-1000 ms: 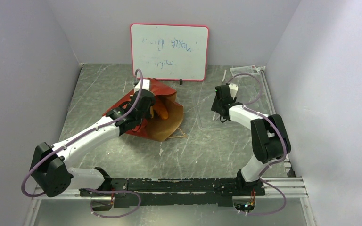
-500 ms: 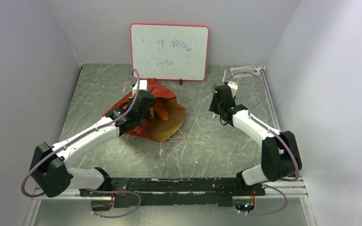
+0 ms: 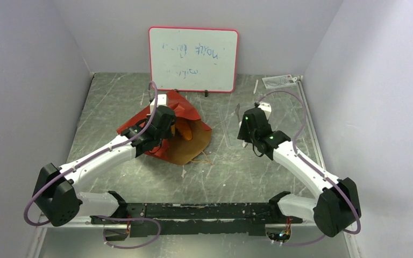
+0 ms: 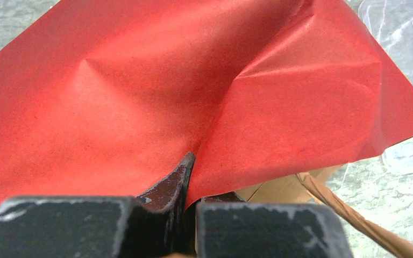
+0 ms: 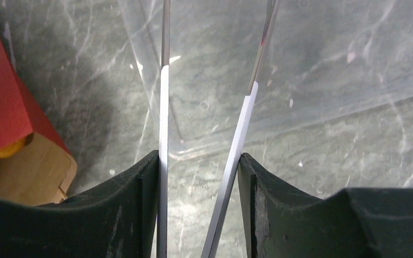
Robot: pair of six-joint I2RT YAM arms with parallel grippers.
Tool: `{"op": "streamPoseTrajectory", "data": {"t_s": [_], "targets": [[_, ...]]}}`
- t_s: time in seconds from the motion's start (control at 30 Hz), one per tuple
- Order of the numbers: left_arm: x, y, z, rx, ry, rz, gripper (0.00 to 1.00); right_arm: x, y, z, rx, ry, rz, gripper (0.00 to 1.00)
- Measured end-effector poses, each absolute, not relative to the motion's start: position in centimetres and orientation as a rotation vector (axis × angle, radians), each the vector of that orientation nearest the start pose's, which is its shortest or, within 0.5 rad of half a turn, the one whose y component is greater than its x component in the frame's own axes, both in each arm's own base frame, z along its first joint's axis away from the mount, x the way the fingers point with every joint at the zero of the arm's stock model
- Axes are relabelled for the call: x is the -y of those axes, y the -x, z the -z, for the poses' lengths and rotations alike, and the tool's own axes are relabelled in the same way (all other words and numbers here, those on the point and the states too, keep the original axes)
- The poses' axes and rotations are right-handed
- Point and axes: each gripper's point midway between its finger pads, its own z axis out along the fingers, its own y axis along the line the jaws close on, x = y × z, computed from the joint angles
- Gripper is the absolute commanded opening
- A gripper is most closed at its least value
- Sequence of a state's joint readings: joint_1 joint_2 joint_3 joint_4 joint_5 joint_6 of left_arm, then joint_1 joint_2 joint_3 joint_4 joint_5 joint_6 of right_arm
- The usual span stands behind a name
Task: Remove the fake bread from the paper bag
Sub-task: Pick up the clamp at the center of the board.
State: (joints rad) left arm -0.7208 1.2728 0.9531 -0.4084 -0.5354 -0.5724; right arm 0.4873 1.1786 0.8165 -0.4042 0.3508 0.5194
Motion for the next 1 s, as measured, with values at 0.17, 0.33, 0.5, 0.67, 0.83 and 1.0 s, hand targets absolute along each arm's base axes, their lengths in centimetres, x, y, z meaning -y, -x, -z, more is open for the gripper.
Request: {"op": "streamPoseTrajectory", "data": {"t_s": [0.17,0.33,0.5,0.67,0.83,1.0], "targets": [[17.6,-30.5,-16.0,-2.182,0.119,0.124,0.07,-12.1,-28.0,-11.3,-2.340,-0.170,-0.133,0.43],[17.7,-30.5,-16.1,-2.177,0.125,0.132,0.08,-12.6,-25.6,-10.3,-2.387,-0.136,-0.161,0.44],[17.8,-30.6,-16.0,-2.175,0.125,0.133,0.08,-13.2,-24.6,-11.2,-2.370,-0.126,-0.215,0.44],[18.1,-30.9,-15.4,-2.189,0.118,0.119,0.08,-13.7,-23.0,-12.5,-2.358,-0.108,-0.287,0.44],[18.6,-31.6,-14.8,-2.202,0.111,0.107,0.08,-14.4,-21.0,-13.4,-2.362,-0.058,-0.342,0.44],[19.4,-32.4,-14.5,-2.212,0.110,0.099,0.08,-14.2,-19.6,-15.0,-2.359,-0.032,-0.376,0.44]]}}
